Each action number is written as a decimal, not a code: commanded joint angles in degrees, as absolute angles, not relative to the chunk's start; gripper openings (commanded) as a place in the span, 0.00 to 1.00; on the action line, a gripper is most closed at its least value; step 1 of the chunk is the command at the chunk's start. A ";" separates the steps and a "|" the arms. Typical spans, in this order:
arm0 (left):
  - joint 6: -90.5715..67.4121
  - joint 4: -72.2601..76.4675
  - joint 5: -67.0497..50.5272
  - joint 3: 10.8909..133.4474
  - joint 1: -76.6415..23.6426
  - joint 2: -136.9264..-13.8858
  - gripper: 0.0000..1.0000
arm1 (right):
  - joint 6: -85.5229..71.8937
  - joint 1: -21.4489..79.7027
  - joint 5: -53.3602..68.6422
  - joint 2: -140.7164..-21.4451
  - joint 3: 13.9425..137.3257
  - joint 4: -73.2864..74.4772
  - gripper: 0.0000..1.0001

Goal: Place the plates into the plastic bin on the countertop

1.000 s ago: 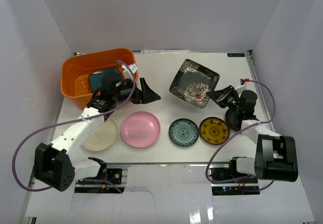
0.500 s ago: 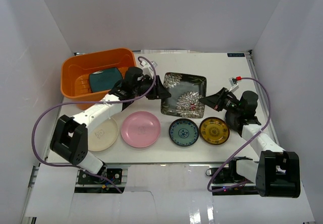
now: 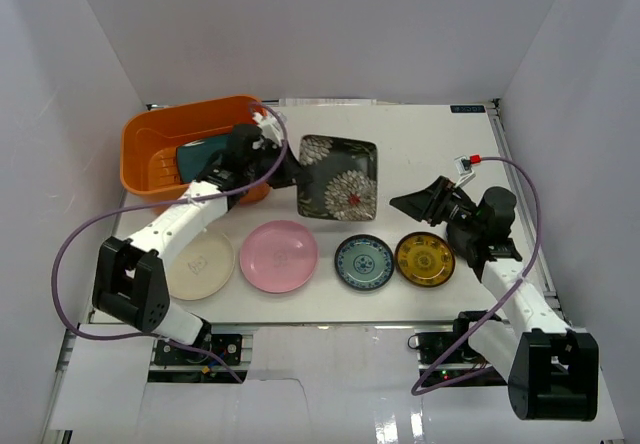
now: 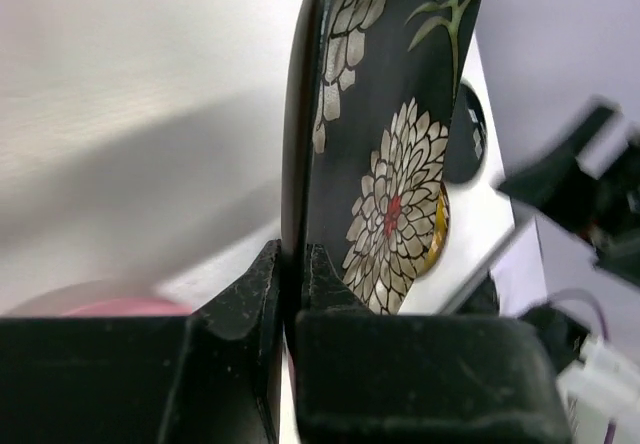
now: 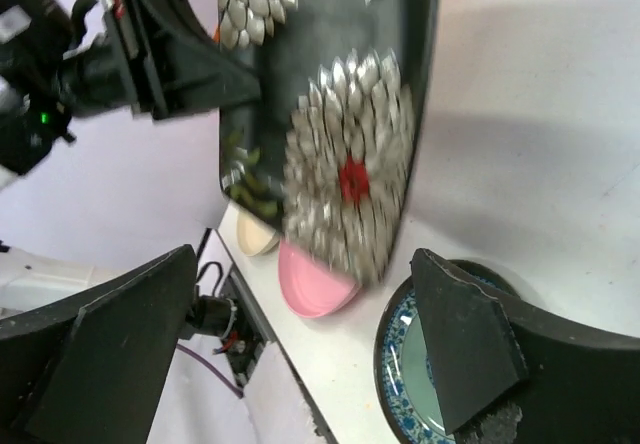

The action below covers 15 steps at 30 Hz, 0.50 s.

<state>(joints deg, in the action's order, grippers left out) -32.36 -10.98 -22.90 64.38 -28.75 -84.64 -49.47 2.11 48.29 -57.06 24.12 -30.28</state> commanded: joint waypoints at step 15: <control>-32.17 -19.85 -18.45 79.44 10.02 -82.25 0.00 | -38.50 3.16 44.74 -48.52 21.62 -17.85 0.93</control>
<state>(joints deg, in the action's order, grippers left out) -32.14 -21.15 -13.41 74.48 11.00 -82.59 -40.69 2.74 45.28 -49.74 22.09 -19.16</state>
